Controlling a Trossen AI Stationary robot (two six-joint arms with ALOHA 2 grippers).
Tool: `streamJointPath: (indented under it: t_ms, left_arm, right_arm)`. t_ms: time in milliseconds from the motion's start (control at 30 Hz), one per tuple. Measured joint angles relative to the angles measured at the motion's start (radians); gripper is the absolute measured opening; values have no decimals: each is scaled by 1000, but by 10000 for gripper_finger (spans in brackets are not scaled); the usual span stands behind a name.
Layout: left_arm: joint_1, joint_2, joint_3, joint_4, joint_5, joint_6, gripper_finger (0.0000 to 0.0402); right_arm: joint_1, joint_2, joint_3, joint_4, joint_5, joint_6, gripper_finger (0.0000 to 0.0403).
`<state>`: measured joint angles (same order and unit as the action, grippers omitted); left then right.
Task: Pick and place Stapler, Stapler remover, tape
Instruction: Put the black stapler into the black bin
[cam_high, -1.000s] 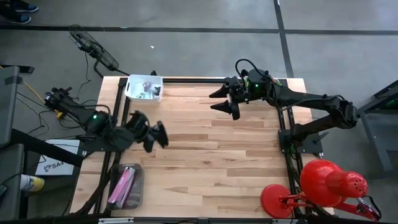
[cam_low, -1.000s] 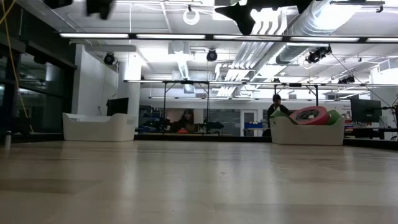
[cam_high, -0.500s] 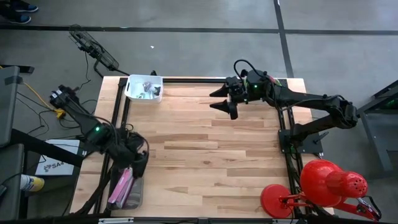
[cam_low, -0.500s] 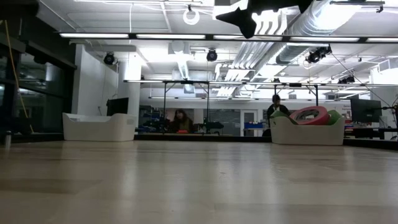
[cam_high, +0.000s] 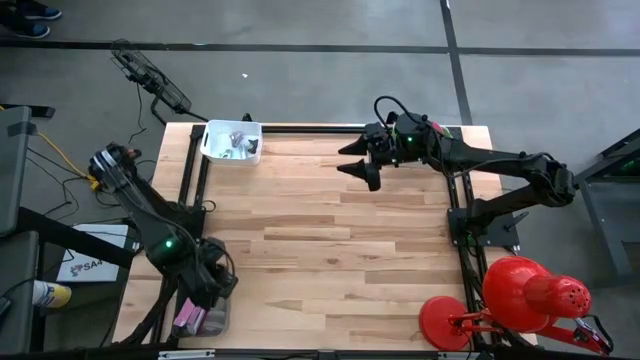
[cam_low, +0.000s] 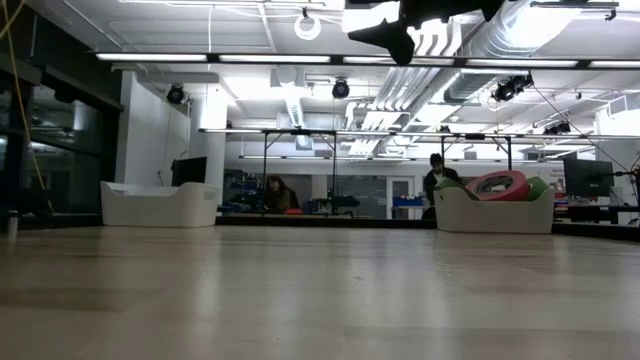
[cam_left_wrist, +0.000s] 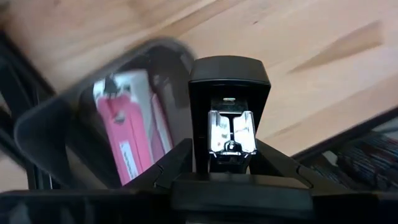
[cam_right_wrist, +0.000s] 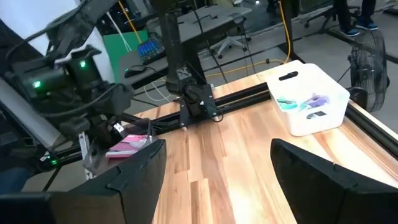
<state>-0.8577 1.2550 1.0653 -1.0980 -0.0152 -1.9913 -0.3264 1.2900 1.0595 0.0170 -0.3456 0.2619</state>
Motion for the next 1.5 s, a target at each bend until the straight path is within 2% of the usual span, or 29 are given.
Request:
streamJointPath:
  t_ms: [400, 600, 800, 1133, 1200, 1367, 1500]
  left_arm:
    - [-8, 173, 0, 37, 140, -164, 133]
    - [-8, 230, 0, 60, 167, -204, 133]
    - [-8, 279, 0, 83, 214, -205, 133]
    - [-7, 320, 0, 147, 219, -163, 133]
    - [-7, 321, 0, 146, 220, -154, 146]
    - [-7, 321, 0, 133, 222, -131, 208]
    - [-7, 321, 0, 124, 245, -98, 224]
  right_arm:
    - [0, 0, 0, -13, 7, 28, 279]
    - [0, 0, 0, -38, 7, 35, 279]
    - [1, 0, 0, -61, 7, 48, 279]
    - [2, 0, 0, -73, 7, 48, 279]
    - [2, 0, 0, -80, 7, 48, 279]
    - [2, 0, 0, -96, 7, 48, 279]
    - [2, 0, 0, -104, 7, 48, 279]
